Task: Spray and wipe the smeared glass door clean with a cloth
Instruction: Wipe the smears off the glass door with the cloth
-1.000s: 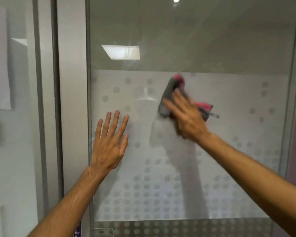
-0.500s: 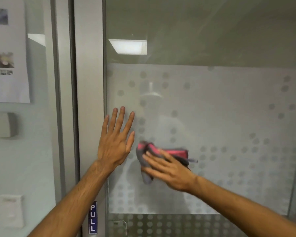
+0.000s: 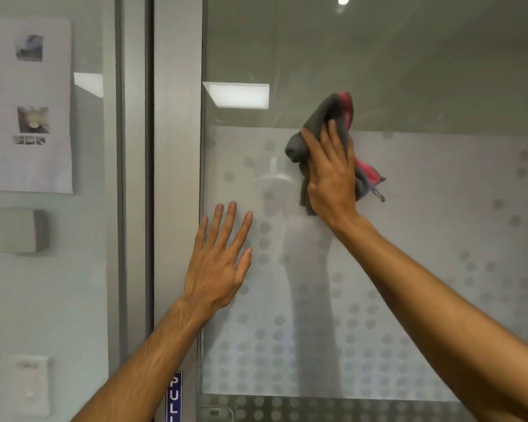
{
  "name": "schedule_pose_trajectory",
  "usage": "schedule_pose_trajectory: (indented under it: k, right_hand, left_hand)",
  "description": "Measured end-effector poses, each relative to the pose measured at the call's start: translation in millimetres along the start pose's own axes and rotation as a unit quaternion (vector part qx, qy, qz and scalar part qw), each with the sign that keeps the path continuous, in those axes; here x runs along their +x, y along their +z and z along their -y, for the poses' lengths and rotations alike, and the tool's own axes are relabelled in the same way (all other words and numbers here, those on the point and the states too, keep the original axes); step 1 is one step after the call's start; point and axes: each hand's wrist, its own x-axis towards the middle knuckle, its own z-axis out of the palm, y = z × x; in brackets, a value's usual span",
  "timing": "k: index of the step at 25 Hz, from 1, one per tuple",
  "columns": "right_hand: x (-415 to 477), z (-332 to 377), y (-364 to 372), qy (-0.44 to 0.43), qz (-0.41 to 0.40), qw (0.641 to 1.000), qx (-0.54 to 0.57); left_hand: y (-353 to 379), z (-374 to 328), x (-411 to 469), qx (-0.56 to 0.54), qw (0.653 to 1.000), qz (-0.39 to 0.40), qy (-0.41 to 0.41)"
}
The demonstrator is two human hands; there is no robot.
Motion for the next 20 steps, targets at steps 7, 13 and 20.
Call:
schedule_pose_trajectory:
  k: [7, 13, 20]
  right_hand:
    - [-149.8, -1.4, 15.3, -0.244, 0.096, 0.963, -0.057]
    - [-190.5, -35.9, -19.1, -0.38, 0.192, 0.899, -0.098]
    - [-11.4, 4.4, 8.6, -0.067, 0.035, 0.997, -0.034]
  left_hand:
    - [-0.7, -2.2, -7.6, 0.0, 1.0, -0.01, -0.007]
    - [9.0, -13.7, -35.5, -0.009, 1.0, 0.006, -0.007]
    - [25.9, -67.5, -56.8, -0.027, 0.999, 0.022, -0.026]
